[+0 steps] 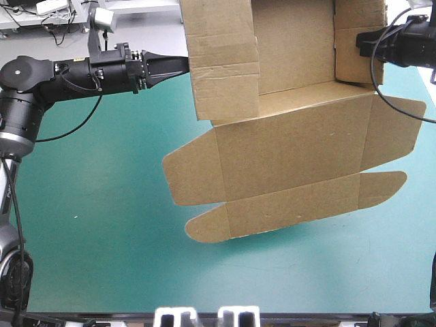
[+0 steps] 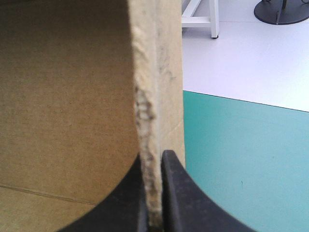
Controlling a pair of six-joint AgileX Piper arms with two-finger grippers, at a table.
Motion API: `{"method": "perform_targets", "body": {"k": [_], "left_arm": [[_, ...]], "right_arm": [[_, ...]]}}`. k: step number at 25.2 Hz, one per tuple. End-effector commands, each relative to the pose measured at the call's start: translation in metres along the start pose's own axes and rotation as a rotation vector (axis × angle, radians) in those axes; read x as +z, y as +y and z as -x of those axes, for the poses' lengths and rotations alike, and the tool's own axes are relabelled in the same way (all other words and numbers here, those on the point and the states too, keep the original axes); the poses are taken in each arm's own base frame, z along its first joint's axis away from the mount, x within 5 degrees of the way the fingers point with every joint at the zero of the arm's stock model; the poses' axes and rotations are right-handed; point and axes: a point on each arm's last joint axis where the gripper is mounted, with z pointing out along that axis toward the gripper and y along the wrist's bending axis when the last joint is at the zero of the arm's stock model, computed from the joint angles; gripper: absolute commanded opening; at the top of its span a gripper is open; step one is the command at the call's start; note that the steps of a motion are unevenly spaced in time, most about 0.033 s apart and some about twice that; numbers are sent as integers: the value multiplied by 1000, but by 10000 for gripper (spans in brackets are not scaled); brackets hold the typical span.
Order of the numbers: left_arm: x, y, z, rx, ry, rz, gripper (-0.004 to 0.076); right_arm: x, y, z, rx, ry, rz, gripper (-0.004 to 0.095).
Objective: Fold the box
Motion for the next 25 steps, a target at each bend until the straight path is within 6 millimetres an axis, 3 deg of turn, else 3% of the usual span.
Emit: {"method": "perform_targets", "body": {"k": [1,9,17,25], "left_arm": [[-5,-36,1,43,-2,-116,167],[-1,-38,-2,50,15,-124,354],[-1,-23,-7,103,73,42,356],[-2,-12,-4,111,49,163,356]], "right_arm": [[-17,16,15,-5,-123,6,-23],[-10,22,16,-21,-120,-18,-23],[-10,25,14,-9,-108,1,-23],[4,47,12,-45,-72,34,-22]]}}
